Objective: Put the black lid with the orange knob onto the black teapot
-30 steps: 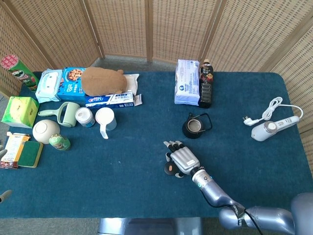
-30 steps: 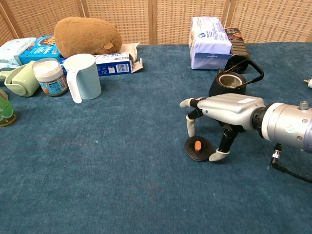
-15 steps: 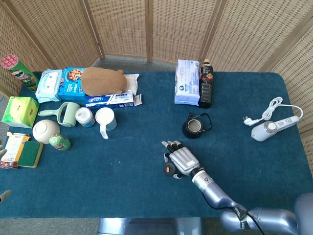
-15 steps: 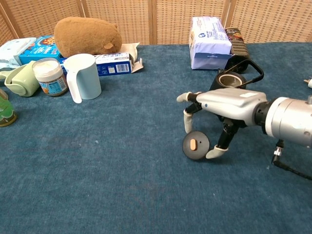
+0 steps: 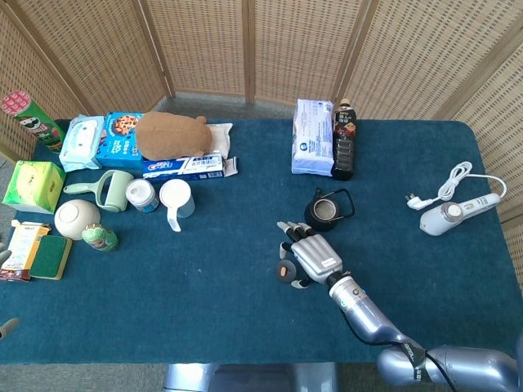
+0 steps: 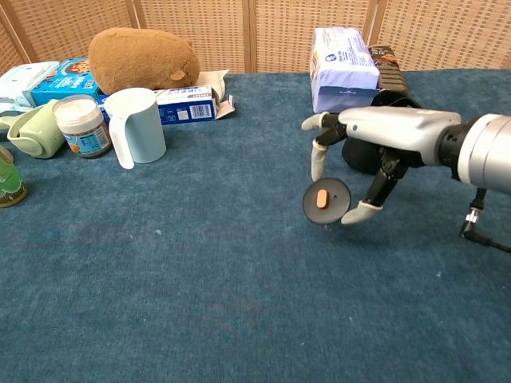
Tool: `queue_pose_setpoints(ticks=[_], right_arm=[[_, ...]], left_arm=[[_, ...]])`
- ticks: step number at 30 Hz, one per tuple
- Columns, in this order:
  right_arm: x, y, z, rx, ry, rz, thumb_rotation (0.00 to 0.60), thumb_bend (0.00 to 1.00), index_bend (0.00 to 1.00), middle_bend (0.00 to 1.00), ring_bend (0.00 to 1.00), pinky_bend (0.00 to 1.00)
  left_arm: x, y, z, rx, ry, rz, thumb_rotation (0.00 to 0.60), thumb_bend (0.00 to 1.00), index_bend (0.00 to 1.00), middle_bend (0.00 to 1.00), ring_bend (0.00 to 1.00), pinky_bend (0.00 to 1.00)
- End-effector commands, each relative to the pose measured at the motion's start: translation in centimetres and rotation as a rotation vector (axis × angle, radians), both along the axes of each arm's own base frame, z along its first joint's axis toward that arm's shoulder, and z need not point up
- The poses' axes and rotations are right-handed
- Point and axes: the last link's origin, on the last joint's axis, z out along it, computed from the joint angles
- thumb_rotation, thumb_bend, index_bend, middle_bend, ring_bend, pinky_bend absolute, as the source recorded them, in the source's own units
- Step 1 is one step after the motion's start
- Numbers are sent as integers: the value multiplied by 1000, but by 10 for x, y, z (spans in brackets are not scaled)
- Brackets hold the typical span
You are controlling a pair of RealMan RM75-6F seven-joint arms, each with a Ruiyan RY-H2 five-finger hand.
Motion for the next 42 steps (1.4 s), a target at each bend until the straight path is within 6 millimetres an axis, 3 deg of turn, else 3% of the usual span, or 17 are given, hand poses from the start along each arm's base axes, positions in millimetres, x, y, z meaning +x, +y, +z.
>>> queue_pose_setpoints(ticks=[1,18,29,42], right_arm=[[3,-8,8,-19,-23,-15,600,208,417,27,3,0],[-6,-86,60,-151,-49,-181,600,214,431,32,3,0],[-30,-121,61,-170,-11,-259,600,214,438,33,3,0],[-55,-134,55,-165,1,-303,600,215,443,33,3,0]], left_arm=[[0,0,0,0,-2,1,600,122,0,0,0,48],[0,5,0,2,2,20,600,122,0,0,0,48],[-2,10,0,23,6,55,600,122,0,0,0,48],[-2,16,-7,8,28,76,600,121,0,0,0,48]])
